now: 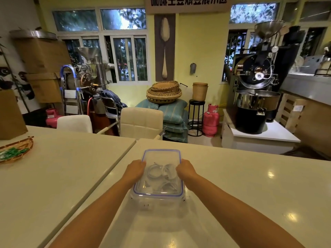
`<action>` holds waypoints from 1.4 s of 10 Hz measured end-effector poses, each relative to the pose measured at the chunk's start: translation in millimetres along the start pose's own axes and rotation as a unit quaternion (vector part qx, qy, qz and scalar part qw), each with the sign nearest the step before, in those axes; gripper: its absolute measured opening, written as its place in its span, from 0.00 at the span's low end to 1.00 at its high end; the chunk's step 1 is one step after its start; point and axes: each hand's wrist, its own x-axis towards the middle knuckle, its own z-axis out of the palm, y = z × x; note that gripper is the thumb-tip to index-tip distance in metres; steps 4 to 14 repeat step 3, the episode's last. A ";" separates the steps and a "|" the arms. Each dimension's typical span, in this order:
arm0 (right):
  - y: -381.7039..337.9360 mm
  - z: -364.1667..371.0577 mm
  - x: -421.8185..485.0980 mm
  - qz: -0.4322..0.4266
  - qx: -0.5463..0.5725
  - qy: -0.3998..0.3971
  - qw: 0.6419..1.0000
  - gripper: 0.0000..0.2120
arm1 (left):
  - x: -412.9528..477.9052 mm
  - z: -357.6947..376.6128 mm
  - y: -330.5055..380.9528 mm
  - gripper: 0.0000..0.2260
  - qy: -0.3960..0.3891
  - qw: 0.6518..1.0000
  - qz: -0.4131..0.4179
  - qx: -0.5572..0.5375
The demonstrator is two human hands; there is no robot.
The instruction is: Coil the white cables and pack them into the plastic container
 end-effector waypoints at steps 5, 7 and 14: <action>-7.2 -9.2 -2.2 -0.004 -0.101 -0.019 0.995 0.22 | 1.7 -5.7 5.3 0.20 0.005 0.974 0.045 0.222; -7.2 -9.2 -2.2 -0.004 -0.101 -0.019 0.995 0.22 | 1.7 -5.7 5.3 0.20 0.005 0.974 0.045 0.222; -7.2 -9.2 -2.2 -0.004 -0.101 -0.019 0.995 0.22 | 1.7 -5.7 5.3 0.20 0.005 0.974 0.045 0.222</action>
